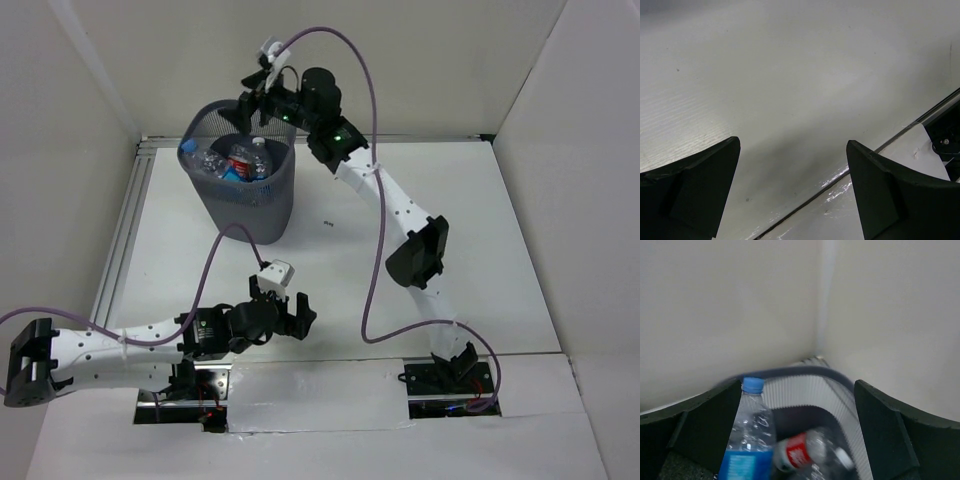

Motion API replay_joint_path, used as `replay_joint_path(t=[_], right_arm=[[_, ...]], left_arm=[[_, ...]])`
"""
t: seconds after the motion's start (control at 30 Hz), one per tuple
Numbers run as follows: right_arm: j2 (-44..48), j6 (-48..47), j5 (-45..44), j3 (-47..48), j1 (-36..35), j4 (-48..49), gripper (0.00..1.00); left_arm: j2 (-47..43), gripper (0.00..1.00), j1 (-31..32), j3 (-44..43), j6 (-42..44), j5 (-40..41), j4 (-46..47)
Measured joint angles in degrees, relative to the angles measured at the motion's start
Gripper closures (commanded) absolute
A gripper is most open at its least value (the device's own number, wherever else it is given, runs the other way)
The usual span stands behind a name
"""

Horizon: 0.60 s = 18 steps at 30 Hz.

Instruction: Put the plastic bottles in the bin

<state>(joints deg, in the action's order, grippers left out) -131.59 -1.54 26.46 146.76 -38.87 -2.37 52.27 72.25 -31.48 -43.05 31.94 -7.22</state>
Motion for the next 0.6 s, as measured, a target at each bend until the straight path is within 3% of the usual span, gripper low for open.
replay_joint_path(t=[0.1, 0.23, 0.37, 0.47, 0.6], right_arm=[[3.0, -1.1, -4.5, -1.1, 4.1, -3.9, 0.0], [15.1, -1.3, -11.2, -11.8, 13.7, -13.4, 0.0], [34.3, -2.2, -21.7, -35.7, 22.6, -20.5, 0.0], [48.0, -3.4, -28.3, -54.1, 22.4, -25.4, 0.0], [64.0, -4.2, -30.3, -77.6, 22.7, -27.5, 0.0]], left_arm=[[1.0, 0.0, 0.0, 0.0, 1.1, 0.2, 1.0], [3.5, 0.0, 0.0, -0.7, 2.9, 0.5, 1.7], [4.3, 0.0, 0.0, -1.9, 5.4, 1.4, 2.5], [4.3, 0.0, -0.2, -3.8, 7.0, 2.1, 3.1], [4.8, 0.0, -4.8, -6.4, 8.9, 0.3, 3.7]])
